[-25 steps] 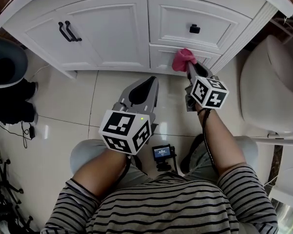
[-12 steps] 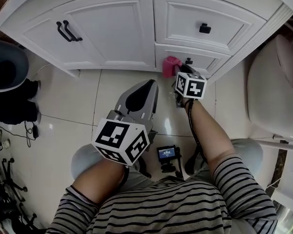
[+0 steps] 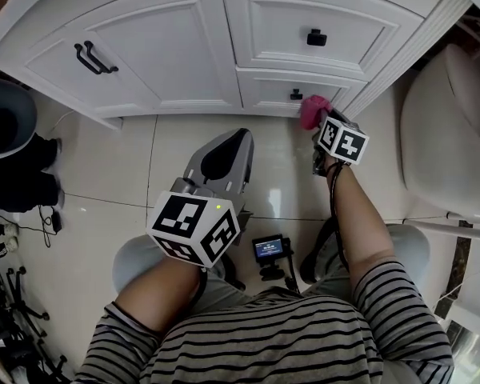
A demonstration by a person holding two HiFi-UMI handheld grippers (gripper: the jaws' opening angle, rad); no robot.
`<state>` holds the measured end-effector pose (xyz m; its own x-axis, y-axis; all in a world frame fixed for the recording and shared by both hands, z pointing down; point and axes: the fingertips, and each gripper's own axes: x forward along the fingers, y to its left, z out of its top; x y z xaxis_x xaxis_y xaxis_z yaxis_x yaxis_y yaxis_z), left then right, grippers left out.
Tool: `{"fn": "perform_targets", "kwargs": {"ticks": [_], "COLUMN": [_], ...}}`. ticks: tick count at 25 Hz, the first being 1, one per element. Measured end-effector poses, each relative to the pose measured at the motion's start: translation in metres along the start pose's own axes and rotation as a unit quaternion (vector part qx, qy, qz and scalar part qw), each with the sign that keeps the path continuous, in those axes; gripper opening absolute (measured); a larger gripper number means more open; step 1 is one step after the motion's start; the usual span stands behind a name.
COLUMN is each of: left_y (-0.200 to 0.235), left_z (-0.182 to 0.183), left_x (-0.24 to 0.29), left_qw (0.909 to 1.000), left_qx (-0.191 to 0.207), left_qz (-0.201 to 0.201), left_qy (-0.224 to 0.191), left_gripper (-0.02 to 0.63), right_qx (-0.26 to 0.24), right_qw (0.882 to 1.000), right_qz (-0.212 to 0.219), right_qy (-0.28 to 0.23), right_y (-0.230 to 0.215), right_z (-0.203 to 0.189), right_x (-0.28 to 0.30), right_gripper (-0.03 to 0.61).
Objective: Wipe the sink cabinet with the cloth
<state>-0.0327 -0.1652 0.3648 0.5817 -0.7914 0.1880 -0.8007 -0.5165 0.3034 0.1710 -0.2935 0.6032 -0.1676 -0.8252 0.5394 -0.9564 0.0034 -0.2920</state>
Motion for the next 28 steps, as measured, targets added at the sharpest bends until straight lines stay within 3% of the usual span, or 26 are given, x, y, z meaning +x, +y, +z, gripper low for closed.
{"fn": "perform_targets", "kwargs": {"ticks": [7,10,14,18,22,28], "left_y": [-0.008,-0.008,-0.002,-0.003,-0.009,-0.033], "left_z": [0.003,0.005,0.011,0.020,0.024,0.024], "left_x": [0.005,0.001,0.000,-0.011,-0.028,-0.057], "left_qw": [0.9996,0.9989,0.9976,0.9948,0.9918,0.9876], "left_qx": [0.028,0.047,0.065,0.089,0.103,0.128], "left_qz": [0.001,0.005,0.022,0.047,0.067,0.074], "left_qy": [-0.002,-0.001,-0.007,-0.016,-0.034,-0.054], "left_gripper": [-0.003,-0.003,-0.003,-0.003,-0.002,-0.002], "right_qx": [0.024,0.025,0.000,-0.011,-0.019,-0.038], "right_qw": [0.998,0.997,0.996,0.982,0.969,0.963], "right_qz": [-0.062,-0.060,0.005,0.107,0.151,0.154], "right_qy": [-0.022,-0.039,-0.093,-0.154,-0.195,-0.216], "right_y": [-0.057,-0.059,-0.016,0.050,0.086,0.101], "right_z": [0.032,0.061,0.122,0.160,0.148,0.119], "right_x": [-0.042,-0.073,-0.129,-0.212,-0.267,-0.299], "right_gripper": [0.048,0.048,0.049,0.051,0.049,0.049]}}
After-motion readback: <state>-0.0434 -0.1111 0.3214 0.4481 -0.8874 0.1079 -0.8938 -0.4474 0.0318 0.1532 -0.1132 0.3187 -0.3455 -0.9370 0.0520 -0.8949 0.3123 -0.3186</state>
